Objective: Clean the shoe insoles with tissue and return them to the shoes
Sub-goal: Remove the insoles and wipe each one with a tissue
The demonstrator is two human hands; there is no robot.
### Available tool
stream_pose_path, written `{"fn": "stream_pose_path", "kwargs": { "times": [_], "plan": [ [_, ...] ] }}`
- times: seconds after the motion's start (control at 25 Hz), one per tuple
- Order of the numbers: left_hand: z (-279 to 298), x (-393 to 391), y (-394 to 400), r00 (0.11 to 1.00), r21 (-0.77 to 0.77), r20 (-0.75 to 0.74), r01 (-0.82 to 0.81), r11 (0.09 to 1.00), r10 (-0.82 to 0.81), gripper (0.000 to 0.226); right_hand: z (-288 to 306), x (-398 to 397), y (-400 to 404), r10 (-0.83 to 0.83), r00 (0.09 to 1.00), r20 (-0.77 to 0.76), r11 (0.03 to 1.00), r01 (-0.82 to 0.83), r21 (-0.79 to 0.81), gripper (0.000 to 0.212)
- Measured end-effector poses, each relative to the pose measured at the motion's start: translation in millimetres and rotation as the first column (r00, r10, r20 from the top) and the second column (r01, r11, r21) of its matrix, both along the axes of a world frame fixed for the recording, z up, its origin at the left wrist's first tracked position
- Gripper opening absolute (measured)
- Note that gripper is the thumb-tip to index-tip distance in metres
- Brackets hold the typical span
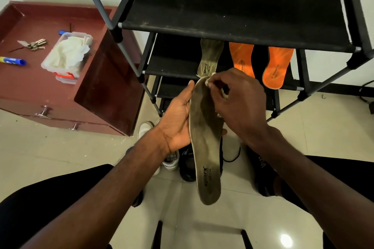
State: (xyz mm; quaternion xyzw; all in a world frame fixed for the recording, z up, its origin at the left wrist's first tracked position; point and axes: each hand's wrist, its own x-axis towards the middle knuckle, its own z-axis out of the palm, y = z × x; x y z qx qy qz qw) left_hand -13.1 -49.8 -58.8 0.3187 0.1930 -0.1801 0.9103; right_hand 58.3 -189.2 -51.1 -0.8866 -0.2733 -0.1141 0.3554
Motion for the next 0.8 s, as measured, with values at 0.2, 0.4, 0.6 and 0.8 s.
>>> {"fn": "stream_pose_path", "kwargs": {
  "times": [0.2,0.4,0.6,0.8],
  "plan": [
    [-2.5,3.0,15.9,0.999,-0.012,-0.022,-0.05,0.999,0.05,0.063,-2.3,-24.5,5.3,0.303,0.952,-0.029,0.947,-0.305,-0.105,0.014],
    [-2.6,1.3,6.8,1.0,-0.003,-0.013,-0.011,1.0,0.01,0.063,-3.0,-3.5,8.7,0.016,0.999,-0.031,1.0,-0.015,0.024,0.016],
    [-2.8,-0.7,13.3,0.999,-0.015,-0.02,-0.047,0.999,0.047,0.061,-3.6,-14.6,8.7,0.223,0.974,-0.032,0.972,-0.225,-0.068,0.017],
    [-0.4,2.0,8.1,0.999,-0.005,-0.014,-0.04,0.999,0.039,0.06,-2.7,-12.8,14.6,0.152,0.987,-0.058,0.983,-0.145,0.11,0.014]
  ]
}}
